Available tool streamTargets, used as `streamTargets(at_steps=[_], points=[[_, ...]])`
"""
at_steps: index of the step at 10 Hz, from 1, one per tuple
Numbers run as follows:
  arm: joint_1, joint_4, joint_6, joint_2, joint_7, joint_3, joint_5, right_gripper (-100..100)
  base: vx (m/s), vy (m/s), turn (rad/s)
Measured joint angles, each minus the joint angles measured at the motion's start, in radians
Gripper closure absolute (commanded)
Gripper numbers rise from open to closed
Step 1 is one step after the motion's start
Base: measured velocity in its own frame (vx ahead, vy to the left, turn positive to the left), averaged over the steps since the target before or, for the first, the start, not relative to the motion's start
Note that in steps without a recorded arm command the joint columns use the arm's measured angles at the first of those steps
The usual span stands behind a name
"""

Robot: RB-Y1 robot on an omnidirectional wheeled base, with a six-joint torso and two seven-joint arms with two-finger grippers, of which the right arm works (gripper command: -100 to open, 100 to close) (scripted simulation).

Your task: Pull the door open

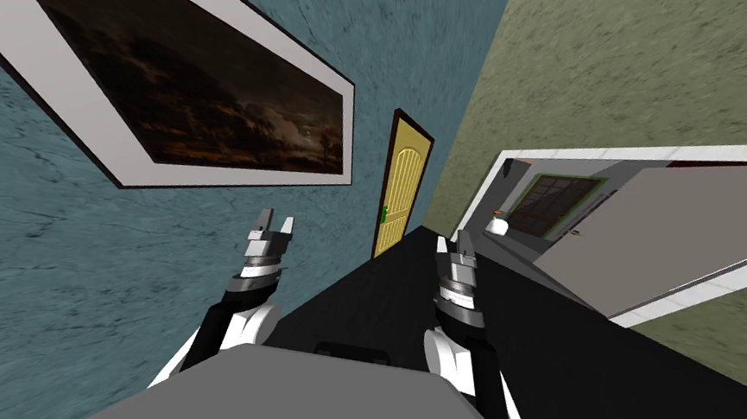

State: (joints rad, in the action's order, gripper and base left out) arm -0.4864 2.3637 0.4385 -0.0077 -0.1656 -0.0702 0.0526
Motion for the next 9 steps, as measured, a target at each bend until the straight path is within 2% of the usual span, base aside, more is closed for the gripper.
streamTargets(at_steps=[1,3,5,7,8,9], points=[[0.018,-0.017,-0.01,-0.004,-0.002,0.008,0.015,-100,0.075,-0.041,0.089],[0.022,-0.034,-0.042,-0.013,-0.014,0.018,0.06,-100,0.09,-0.026,0.063],[0.045,-0.076,-0.056,-0.02,-0.024,0.032,0.096,-100,0.068,-0.033,0.047],[0.054,-0.1,-0.075,-0.027,-0.033,0.041,0.133,-100,0.064,-0.049,0.06],[0.07,-0.117,-0.09,-0.031,-0.036,0.053,0.154,-100,0.062,-0.058,0.054],[0.074,-0.13,-0.101,-0.032,-0.042,0.055,0.172,-100,0.082,-0.055,0.06]])
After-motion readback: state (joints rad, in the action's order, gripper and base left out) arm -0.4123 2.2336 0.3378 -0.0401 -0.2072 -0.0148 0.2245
